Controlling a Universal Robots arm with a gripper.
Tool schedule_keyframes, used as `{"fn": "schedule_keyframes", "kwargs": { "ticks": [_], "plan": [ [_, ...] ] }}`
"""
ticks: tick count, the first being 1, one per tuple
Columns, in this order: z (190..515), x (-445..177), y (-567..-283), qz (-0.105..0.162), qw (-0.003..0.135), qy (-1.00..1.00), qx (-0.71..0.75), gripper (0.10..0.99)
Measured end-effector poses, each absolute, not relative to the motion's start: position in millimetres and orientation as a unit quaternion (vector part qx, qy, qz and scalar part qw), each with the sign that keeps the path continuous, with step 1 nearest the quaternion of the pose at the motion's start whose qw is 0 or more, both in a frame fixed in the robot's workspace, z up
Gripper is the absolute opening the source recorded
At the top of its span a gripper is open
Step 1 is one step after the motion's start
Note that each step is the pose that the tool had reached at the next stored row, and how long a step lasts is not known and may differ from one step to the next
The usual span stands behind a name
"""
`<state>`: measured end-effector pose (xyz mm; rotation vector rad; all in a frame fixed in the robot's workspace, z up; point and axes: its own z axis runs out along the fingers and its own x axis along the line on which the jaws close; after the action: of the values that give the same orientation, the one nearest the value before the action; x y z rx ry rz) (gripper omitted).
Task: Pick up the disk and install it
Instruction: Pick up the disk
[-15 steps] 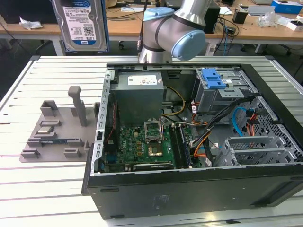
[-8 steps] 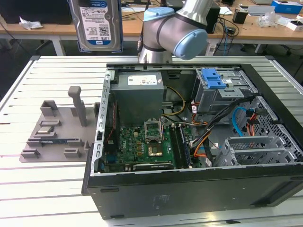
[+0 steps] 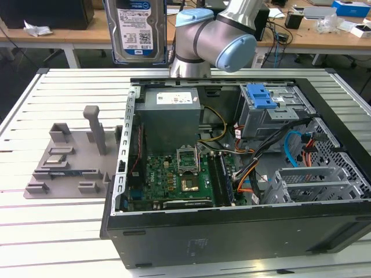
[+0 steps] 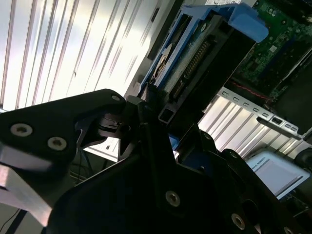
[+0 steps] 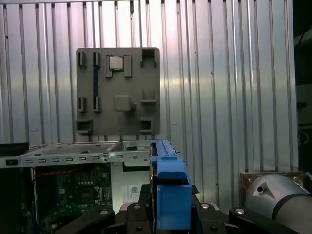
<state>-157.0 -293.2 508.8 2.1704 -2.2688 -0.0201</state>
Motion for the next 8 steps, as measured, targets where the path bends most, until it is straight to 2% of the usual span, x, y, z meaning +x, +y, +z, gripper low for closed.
{"fn": "schedule_keyframes", "kwargs": {
  "ticks": [8],
  "plan": [
    [508.7,-134.5,-297.8,-0.007,0.001,-0.723,0.691,0.369]
  ]
}}
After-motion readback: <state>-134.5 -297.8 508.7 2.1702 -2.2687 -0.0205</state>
